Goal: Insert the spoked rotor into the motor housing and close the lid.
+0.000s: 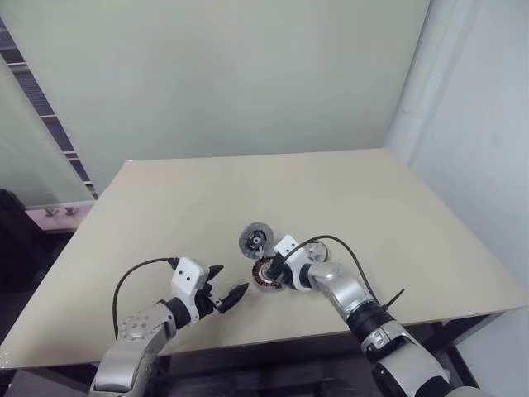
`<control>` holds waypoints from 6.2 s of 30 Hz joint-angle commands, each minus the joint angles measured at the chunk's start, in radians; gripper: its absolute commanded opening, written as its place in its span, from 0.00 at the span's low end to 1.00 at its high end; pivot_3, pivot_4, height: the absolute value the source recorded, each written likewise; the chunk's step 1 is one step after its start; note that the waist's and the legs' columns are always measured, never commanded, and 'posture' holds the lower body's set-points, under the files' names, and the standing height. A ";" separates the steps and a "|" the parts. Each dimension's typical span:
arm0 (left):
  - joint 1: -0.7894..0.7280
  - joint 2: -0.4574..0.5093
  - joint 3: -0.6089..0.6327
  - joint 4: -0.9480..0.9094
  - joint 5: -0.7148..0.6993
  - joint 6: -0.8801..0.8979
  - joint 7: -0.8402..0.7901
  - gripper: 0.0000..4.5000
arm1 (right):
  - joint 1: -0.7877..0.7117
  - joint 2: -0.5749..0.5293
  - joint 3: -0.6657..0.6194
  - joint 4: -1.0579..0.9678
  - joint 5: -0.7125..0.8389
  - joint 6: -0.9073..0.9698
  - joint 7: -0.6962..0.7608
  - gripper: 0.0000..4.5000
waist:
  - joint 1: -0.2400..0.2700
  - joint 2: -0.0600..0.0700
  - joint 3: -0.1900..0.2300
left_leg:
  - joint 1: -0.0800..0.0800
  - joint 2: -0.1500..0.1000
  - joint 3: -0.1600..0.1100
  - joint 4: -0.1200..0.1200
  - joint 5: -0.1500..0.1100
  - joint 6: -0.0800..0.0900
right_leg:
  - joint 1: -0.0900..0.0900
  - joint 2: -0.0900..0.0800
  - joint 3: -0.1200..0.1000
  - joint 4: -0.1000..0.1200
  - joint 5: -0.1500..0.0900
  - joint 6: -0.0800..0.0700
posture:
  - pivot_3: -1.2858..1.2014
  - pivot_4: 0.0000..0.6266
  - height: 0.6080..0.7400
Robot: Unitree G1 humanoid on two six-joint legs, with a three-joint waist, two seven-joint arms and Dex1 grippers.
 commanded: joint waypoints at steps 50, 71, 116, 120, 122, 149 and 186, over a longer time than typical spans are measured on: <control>-0.086 -0.035 -0.042 0.037 0.004 -0.039 -0.015 1.00 | 0.095 -0.089 -0.299 -0.450 0.217 0.222 -0.120 1.00 | 0.001 0.000 0.000 | -0.001 -0.001 0.000 -0.004 0.000 0.000 | -0.002 -0.001 0.000 -0.002 0.000 0.000 | 0.52 0.00 1.00; -0.134 -0.032 -0.058 0.080 0.007 -0.060 -0.040 1.00 | 0.058 -0.036 -0.645 -0.259 0.453 0.502 -0.354 1.00 | 0.000 0.001 0.001 | -0.002 0.000 0.001 -0.004 0.000 0.000 | -0.002 0.000 0.000 -0.003 0.000 0.000 | 0.52 0.00 1.00; -0.079 0.020 0.019 0.080 -0.029 -0.030 -0.055 1.00 | 0.056 0.113 -0.659 -0.429 0.738 0.726 -0.435 0.08 | -0.007 0.008 0.005 | -0.005 0.000 0.000 -0.005 0.000 0.000 | -0.006 0.000 0.000 -0.003 0.000 0.000 | 0.52 0.00 1.00; -0.065 0.026 0.034 0.076 -0.029 -0.020 -0.059 1.00 | 0.060 0.139 -0.590 -0.446 0.720 0.740 -0.441 0.08 | -0.006 0.008 0.005 | -0.012 0.000 0.000 -0.004 0.000 0.001 | -0.012 0.000 0.000 -0.002 0.000 0.000 | 0.52 0.00 1.00; -0.060 0.027 0.039 0.073 -0.030 -0.017 -0.057 1.00 | 0.059 0.144 -0.570 -0.442 0.718 0.741 -0.445 0.08 | -0.005 0.008 0.005 | -0.013 -0.001 0.000 -0.004 0.000 0.001 | -0.013 0.000 0.000 -0.002 0.000 0.000 | 0.52 0.00 1.00; -0.069 0.025 0.024 0.064 -0.022 -0.016 -0.047 1.00 | 0.104 0.121 -0.501 -0.393 0.645 0.751 -0.445 0.08 | -0.006 0.007 0.005 | -0.013 0.000 0.000 -0.004 0.000 0.001 | -0.014 0.000 0.000 -0.001 0.000 0.000 | 0.52 0.00 1.00; -0.093 0.014 0.003 0.070 -0.015 -0.015 -0.042 1.00 | 0.115 -0.096 -0.084 -0.568 0.323 0.338 -0.307 0.78 | -0.010 0.007 0.004 | -0.012 0.002 0.000 -0.001 0.000 0.001 | -0.012 0.002 0.000 0.000 0.000 0.000 | 0.52 0.00 1.00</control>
